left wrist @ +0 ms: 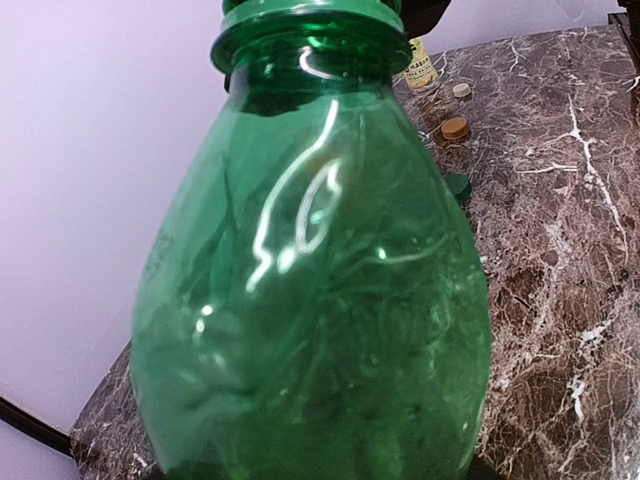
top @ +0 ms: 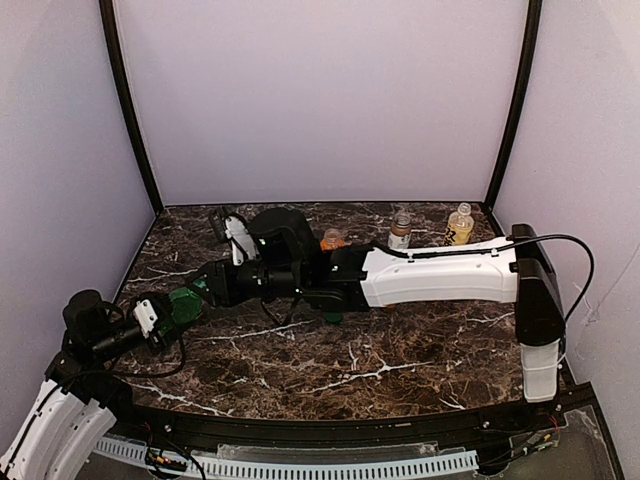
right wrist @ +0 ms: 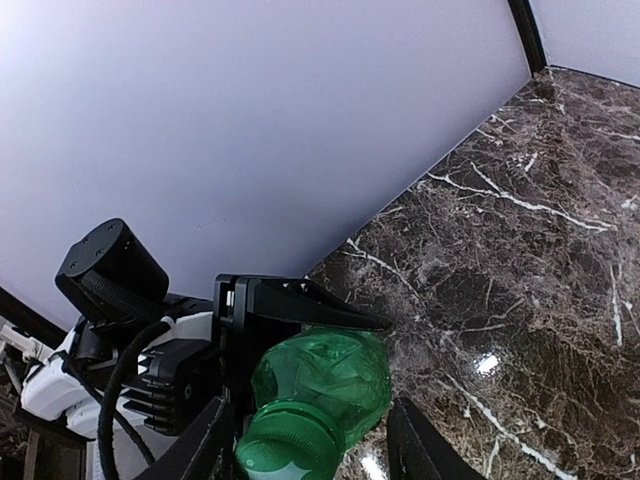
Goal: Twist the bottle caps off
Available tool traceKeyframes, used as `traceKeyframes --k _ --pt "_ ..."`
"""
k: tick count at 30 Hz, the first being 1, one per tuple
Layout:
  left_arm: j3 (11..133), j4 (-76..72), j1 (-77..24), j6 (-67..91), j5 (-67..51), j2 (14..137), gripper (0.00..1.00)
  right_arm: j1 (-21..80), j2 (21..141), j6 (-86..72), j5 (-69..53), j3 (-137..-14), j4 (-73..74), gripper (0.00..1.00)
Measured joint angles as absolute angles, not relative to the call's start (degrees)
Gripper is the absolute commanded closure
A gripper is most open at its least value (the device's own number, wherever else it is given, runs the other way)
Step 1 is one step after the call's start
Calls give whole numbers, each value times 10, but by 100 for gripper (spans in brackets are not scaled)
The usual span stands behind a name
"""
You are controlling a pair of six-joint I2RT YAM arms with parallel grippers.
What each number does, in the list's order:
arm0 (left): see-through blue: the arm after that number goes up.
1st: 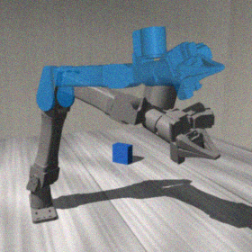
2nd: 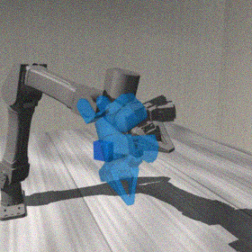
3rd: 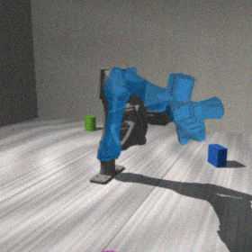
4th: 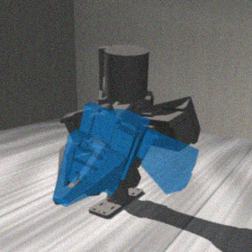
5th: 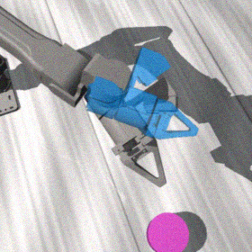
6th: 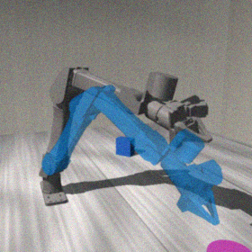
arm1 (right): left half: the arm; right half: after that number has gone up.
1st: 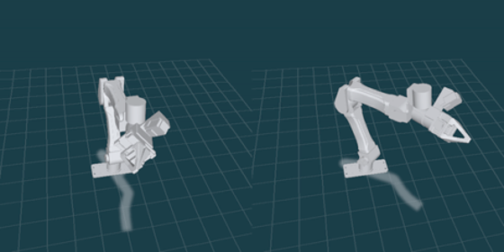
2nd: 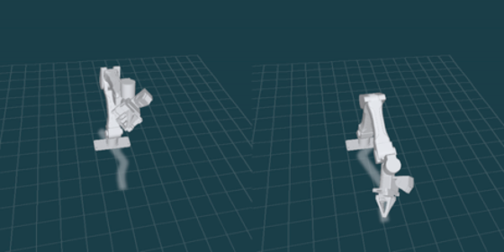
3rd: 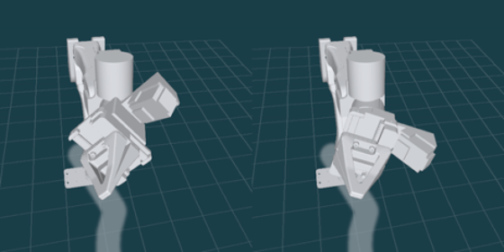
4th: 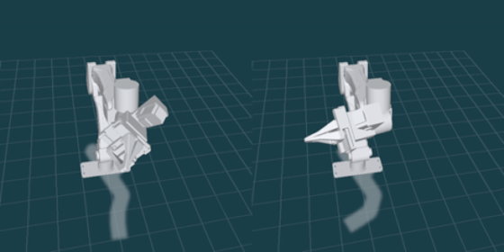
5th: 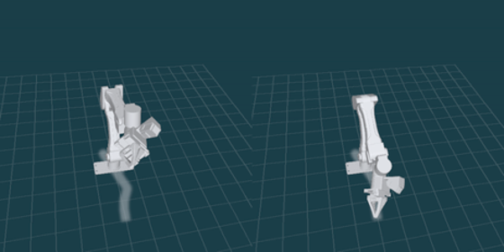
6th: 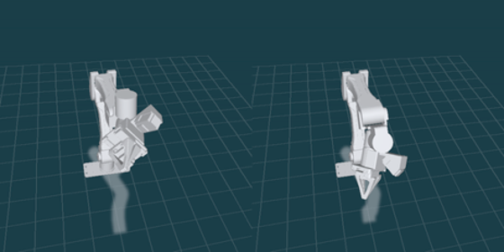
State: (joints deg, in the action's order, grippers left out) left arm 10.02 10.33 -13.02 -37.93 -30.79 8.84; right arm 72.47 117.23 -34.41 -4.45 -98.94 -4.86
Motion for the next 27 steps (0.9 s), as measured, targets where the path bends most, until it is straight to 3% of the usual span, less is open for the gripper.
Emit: traceKeyframes --k 4,8,12,19,27 --pt "100 103 -130 -382 -308 88 88 728 1172 -348 -42 -989 -50 52" --pt "100 103 -130 -383 -307 88 88 731 1172 -346 -37 -989 -49 62" --pt "100 103 -130 -383 -306 88 88 736 1172 -336 -32 -989 -47 65" --pt "100 104 -130 -383 -301 88 88 739 1172 -312 -17 -989 -43 100" --pt "100 104 -130 -383 -309 88 88 734 1172 -198 -67 -984 -56 100"
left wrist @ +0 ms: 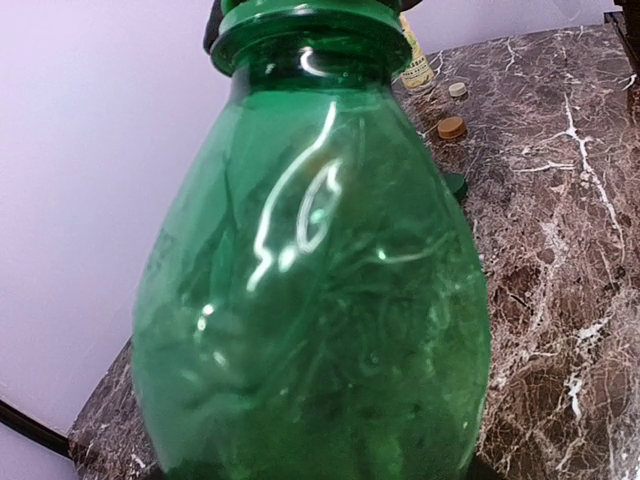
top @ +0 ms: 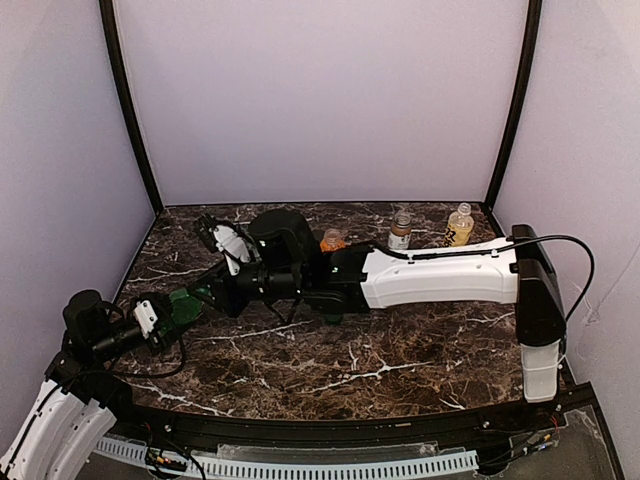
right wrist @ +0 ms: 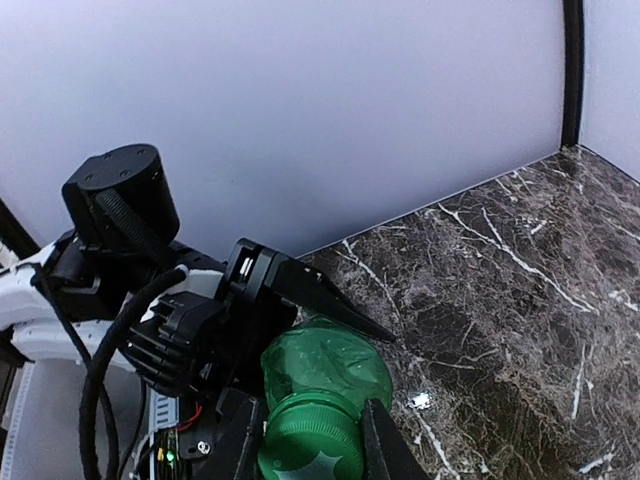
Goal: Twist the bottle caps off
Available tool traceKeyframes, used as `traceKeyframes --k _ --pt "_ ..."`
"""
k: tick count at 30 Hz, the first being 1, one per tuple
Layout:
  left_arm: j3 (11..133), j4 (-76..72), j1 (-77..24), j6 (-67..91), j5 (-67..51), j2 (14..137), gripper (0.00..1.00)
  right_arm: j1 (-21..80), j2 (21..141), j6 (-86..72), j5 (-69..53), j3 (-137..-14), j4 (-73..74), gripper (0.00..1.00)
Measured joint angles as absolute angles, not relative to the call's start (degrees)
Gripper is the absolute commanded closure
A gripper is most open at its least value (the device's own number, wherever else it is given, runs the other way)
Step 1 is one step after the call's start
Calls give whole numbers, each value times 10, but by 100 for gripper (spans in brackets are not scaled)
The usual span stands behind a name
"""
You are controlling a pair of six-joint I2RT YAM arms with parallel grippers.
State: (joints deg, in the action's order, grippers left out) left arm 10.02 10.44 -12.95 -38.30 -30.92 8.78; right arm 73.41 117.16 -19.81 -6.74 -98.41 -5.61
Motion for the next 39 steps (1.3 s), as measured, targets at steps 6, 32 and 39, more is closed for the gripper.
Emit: traceKeyframes --k 6,32,39 --pt "100 127 -126 -378 -365 86 88 721 1172 34 -184 -1009 1 100" --pt "100 195 -125 -418 -447 112 90 731 1192 750 -220 -1102 229 100" --pt "102 176 -129 -421 -465 113 90 732 1145 722 -232 -1033 177 100"
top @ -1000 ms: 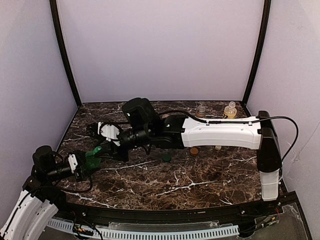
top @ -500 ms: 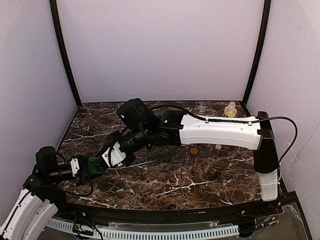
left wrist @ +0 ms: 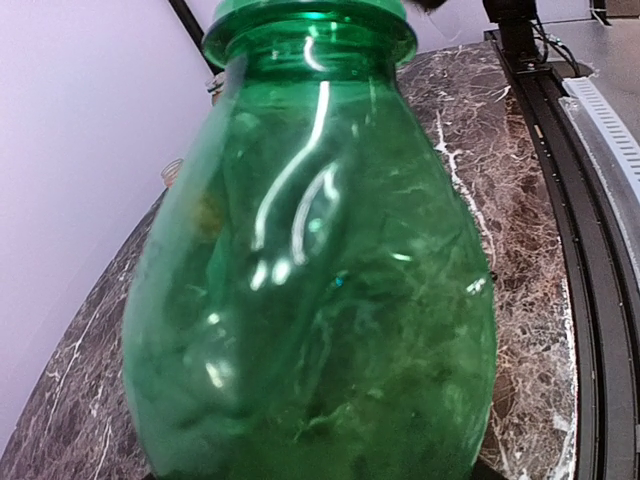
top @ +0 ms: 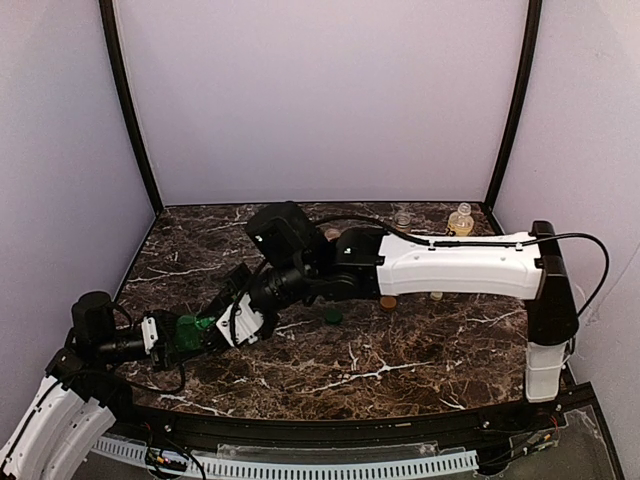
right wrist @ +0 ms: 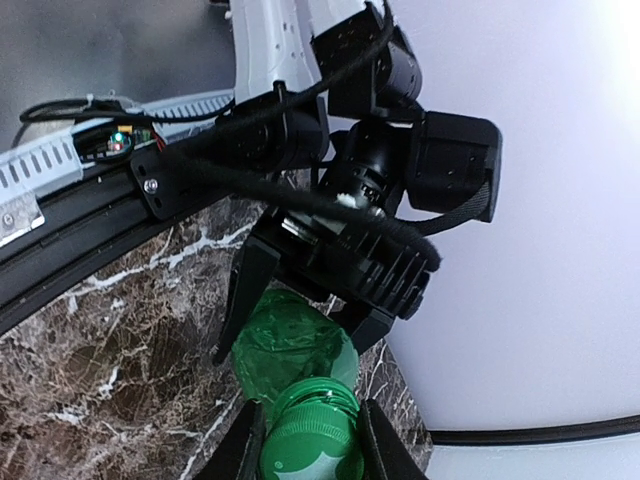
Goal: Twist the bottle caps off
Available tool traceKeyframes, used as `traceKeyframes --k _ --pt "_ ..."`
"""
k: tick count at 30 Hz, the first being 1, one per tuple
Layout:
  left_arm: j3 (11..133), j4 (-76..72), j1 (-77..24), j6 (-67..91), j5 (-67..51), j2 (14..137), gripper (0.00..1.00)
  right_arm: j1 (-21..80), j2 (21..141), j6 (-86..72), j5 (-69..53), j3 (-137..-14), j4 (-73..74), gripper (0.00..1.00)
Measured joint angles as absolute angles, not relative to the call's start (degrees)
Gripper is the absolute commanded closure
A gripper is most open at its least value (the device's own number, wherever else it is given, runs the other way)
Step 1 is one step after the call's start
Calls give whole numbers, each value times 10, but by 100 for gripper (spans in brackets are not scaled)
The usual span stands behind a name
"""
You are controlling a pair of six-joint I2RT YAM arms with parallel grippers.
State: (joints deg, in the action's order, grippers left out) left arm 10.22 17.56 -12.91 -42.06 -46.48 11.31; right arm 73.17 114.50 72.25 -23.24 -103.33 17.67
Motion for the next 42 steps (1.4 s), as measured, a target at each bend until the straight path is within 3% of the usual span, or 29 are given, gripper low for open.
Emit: traceKeyframes --k 10,17,24,34,36,39,42 --pt "102 176 -127 -416 -453 113 90 709 1043 599 -297 -956 97 100" --pt "102 135 -126 -367 -395 102 88 651 1064 280 -175 -961 84 100" --pt "103 66 -116 -311 -286 85 87 598 1162 23 -50 -961 141 100" --pt "157 32 -98 -186 -229 90 84 602 1340 -92 -38 -1037 228 98" --pt "161 28 -97 -166 -232 91 84 602 1345 -98 -36 -1045 234 89" --pt "161 27 -97 -148 -238 95 84 604 1345 -103 -29 -1055 244 57" --pt "161 27 -97 -141 -246 95 84 605 1346 -100 -23 -1060 255 32"
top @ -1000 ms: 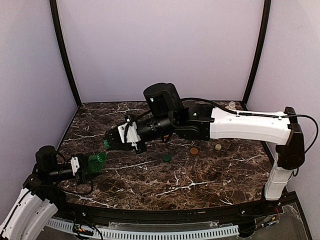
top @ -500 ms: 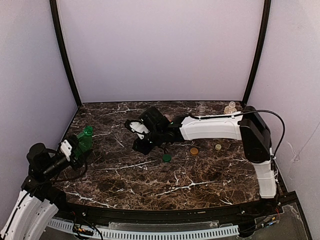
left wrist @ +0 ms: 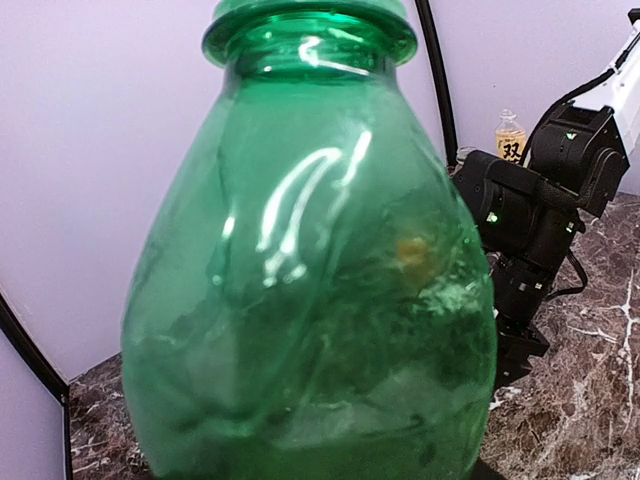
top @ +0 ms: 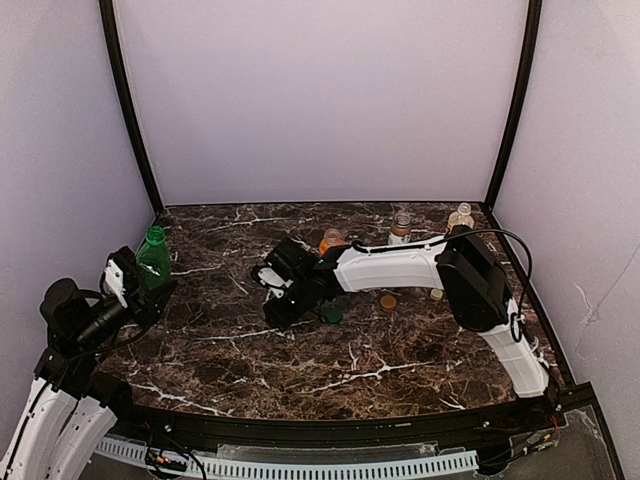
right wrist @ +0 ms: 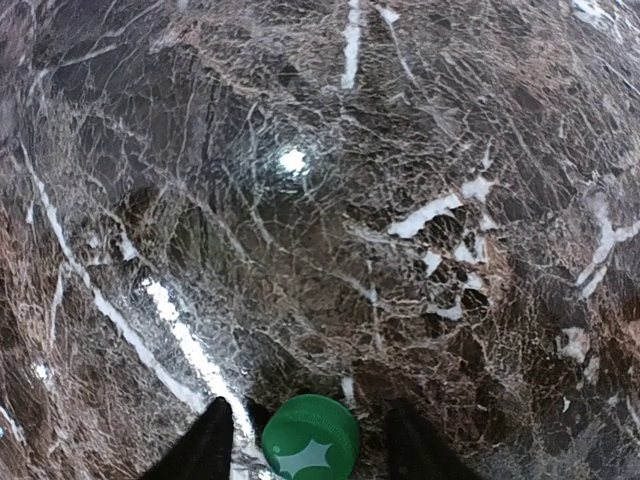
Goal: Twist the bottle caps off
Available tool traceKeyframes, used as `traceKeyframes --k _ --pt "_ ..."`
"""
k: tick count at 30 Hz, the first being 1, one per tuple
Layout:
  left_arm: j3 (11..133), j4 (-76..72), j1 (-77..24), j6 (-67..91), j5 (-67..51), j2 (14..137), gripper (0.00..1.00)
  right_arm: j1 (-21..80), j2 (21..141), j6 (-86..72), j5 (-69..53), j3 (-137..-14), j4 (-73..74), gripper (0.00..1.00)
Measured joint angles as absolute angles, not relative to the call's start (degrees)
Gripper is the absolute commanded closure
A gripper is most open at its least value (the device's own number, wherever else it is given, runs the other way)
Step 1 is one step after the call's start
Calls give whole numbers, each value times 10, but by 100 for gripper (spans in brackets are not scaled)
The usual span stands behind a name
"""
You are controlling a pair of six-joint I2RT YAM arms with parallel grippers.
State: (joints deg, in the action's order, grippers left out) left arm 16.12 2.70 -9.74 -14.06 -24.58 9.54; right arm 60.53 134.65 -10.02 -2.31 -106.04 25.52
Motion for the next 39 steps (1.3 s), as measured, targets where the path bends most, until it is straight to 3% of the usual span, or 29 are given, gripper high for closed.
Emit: traceKeyframes --k 2,4,9,13,18,23,29,32,35,39 --pt "161 27 -97 -137 -250 95 84 607 1349 -95 -25 -1066 264 11" --pt "161 27 -97 -133 -256 95 84 608 1350 -88 -32 -1073 274 2" --pt "161 27 -97 -126 -282 95 84 609 1340 -32 -73 -1106 283 2" --pt "161 28 -97 -119 -322 95 84 609 1262 19 -150 -1091 246 2" --pt "162 40 -96 -125 -395 97 84 610 1096 18 -328 -994 15 1" --pt "162 56 -96 -133 -446 97 84 641 1088 8 -400 -1018 -151 1" --pt "167 66 -96 -135 -472 97 84 694 1174 24 -373 -1058 -178 17" --pt "169 69 -96 -136 -478 97 84 697 1207 12 -359 -1061 -179 30" --pt "169 70 -96 -139 -484 97 84 693 1223 -3 -349 -1063 -182 34" --pt "169 70 -96 -143 -490 97 84 689 1233 -30 -334 -1077 -185 51"
